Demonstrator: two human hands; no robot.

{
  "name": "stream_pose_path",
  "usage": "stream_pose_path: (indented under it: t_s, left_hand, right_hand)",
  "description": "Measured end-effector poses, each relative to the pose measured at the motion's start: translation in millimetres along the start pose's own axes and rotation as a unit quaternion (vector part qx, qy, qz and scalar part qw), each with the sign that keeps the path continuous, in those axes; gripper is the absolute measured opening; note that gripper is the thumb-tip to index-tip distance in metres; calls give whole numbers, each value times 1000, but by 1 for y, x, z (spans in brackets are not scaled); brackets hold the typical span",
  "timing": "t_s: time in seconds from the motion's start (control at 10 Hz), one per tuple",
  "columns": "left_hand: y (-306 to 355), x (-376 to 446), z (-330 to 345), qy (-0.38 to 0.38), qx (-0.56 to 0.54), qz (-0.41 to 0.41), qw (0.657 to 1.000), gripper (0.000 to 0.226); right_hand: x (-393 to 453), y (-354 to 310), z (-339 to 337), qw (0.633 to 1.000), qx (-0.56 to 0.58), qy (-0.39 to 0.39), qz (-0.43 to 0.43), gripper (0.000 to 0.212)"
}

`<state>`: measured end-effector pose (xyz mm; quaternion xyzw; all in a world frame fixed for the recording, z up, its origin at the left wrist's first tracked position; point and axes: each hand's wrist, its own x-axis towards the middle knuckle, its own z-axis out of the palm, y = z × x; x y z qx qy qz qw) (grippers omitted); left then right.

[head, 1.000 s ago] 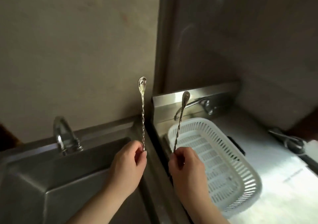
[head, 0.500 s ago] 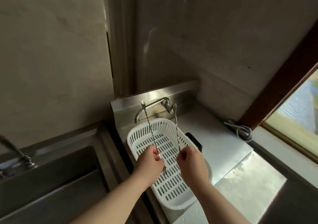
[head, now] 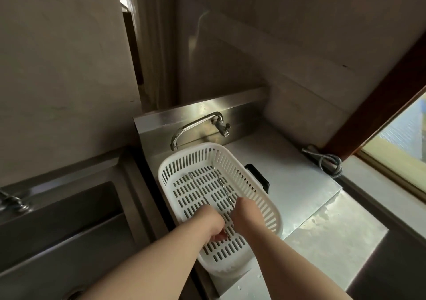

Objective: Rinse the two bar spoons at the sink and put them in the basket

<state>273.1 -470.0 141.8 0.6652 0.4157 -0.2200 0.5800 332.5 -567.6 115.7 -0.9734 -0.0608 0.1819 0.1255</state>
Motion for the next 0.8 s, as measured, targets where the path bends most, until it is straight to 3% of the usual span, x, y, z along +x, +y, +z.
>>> stream_pose_path:
  t_s: [0.2,0.4,0.6,0.8]
  left_hand:
    - [-7,11,11,-27,52,-36,998,26]
    - [-7,11,13,-23,129,-25,991,22]
    - [-4,7,11,-5,125,-12,992,22]
    - [3,-9,2,82,122,80,986,32]
  right_hand:
    - [-2,3,13,997,-76,-25,-24,30]
    - [-1,6,21,996,-69,-4,-63,26]
    - [-6,8,20,995,-57,3,-81,21]
    - [-14,13,16,995,-23,52,-82,7]
